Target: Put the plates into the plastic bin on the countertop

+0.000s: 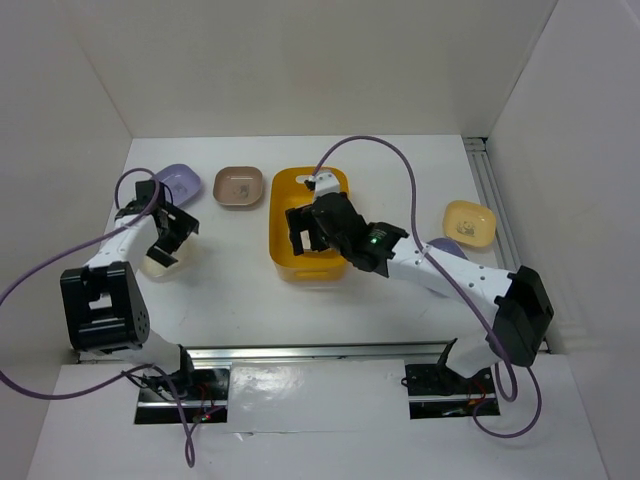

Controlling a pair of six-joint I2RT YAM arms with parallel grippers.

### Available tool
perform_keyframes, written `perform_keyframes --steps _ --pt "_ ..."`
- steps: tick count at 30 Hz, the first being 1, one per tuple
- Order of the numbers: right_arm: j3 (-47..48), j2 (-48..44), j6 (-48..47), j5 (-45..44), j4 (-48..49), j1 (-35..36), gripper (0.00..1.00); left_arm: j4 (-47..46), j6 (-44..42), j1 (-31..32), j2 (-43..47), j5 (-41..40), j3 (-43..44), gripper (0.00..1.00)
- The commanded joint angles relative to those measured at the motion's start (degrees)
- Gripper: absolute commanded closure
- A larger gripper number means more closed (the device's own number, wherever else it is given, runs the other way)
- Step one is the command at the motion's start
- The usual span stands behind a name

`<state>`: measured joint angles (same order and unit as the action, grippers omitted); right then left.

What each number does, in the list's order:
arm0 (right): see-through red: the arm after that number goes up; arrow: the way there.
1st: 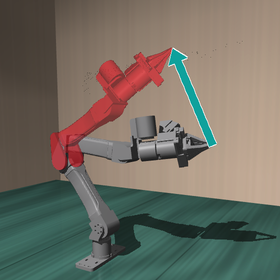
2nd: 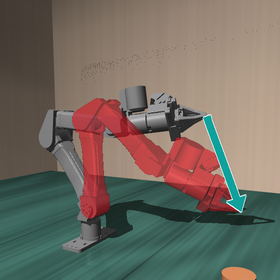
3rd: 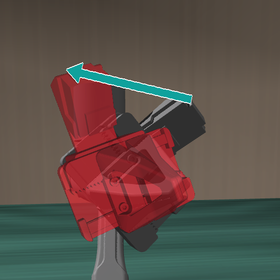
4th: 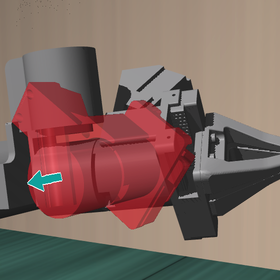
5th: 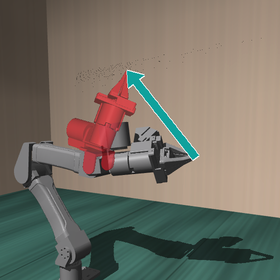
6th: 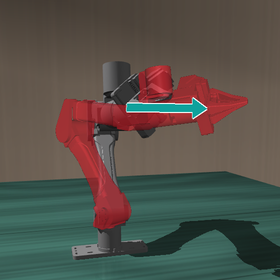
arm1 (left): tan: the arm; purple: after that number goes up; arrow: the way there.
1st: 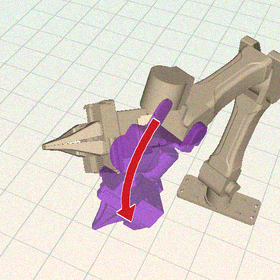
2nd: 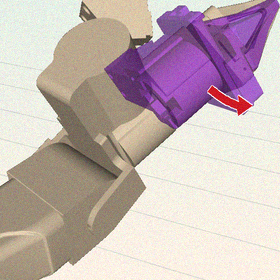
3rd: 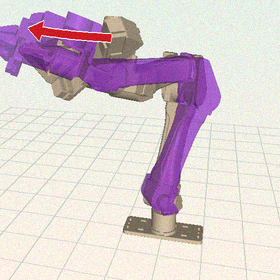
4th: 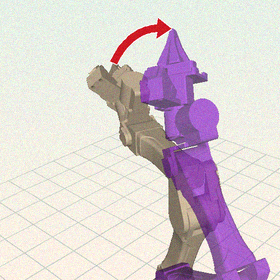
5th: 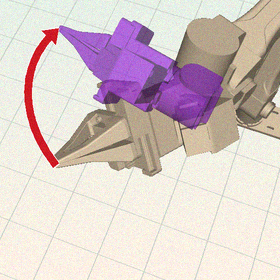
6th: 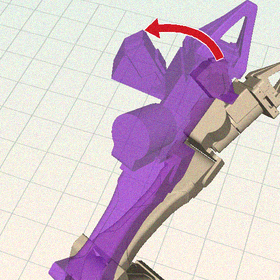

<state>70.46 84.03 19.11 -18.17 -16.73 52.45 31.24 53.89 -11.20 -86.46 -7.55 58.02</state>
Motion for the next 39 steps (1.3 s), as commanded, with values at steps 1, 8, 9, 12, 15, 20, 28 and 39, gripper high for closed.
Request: perform_keyframes --steps 1,8,9,12,15,20,28,39 --pt "-1.02 -0.71 -0.48 0.42 4.43 0.73 0.00 -1.80 -1.33 -0.31 -1.87 2.01 4.11 0.00" --pt "-1.55 2.45 0.57 0.42 5.13 1.26 0.00 -4.43 -0.01 -0.84 -5.74 2.71 1.67 0.04" --pt "-1.55 2.46 0.57 0.42 5.13 1.26 0.00 -5.05 0.68 -0.84 -7.31 2.72 1.05 0.05" --pt "-1.55 1.67 0.57 -0.19 5.13 1.78 0.00 -7.15 1.48 -0.84 -10.39 3.85 -0.88 0.08" --pt "-2.77 0.35 0.57 -0.81 5.13 1.78 0.00 -7.77 2.19 0.47 -13.82 3.25 -1.67 0.19" --pt "-3.48 -2.64 0.57 -3.00 5.13 2.31 0.00 -7.61 3.42 1.62 -9.37 0.18 -4.49 0.76" --pt "-7.87 -10.10 3.83 -9.24 0.40 1.79 0.00 0.48 3.24 8.56 7.34 -6.42 -2.57 1.00" --pt "-12.71 -26.45 8.40 -13.20 -11.74 -7.70 0.00 6.46 9.20 34.90 14.57 -9.06 21.41 1.00"
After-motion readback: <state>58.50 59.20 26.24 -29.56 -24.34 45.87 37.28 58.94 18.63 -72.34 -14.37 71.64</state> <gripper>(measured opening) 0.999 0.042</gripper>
